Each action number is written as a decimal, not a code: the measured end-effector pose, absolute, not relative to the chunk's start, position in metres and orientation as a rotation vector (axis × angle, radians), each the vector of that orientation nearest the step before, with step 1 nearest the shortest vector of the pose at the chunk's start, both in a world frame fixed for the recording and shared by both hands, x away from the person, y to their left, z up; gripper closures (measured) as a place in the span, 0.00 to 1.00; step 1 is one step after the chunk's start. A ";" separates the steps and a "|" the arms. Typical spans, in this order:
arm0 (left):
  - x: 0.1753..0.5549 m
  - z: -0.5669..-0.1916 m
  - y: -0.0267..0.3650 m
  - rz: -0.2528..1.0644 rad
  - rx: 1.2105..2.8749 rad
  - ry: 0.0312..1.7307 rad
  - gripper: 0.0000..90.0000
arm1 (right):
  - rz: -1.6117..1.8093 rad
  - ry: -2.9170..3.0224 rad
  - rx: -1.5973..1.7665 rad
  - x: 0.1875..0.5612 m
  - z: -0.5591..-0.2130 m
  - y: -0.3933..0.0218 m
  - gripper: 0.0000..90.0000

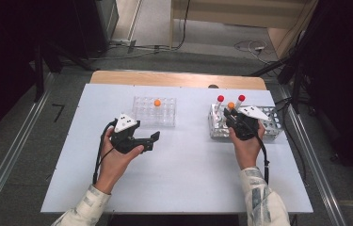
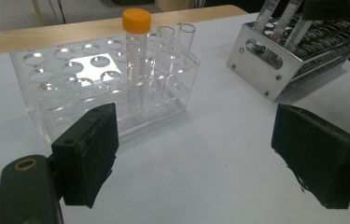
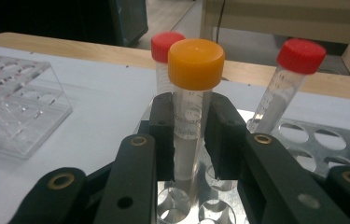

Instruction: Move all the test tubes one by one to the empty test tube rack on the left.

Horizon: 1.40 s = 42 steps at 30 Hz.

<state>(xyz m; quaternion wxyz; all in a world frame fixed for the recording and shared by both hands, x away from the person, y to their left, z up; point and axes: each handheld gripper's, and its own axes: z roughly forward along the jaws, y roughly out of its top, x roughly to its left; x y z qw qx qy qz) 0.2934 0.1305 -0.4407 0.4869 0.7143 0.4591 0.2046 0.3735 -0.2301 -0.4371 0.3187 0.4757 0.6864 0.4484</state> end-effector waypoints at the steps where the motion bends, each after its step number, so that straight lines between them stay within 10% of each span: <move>1: 0.293 -0.441 0.130 0.497 1.738 1.116 0.16 | 1.184 1.801 1.247 0.372 -0.434 -0.230 0.79; 20: 0.293 -0.440 0.129 0.508 1.745 1.115 0.16 | 1.286 1.823 1.112 0.343 -0.396 -0.221 0.79; 42: 0.286 -0.430 0.125 0.501 1.704 1.068 0.21 | 1.369 2.091 0.959 0.320 -0.443 -0.122 0.79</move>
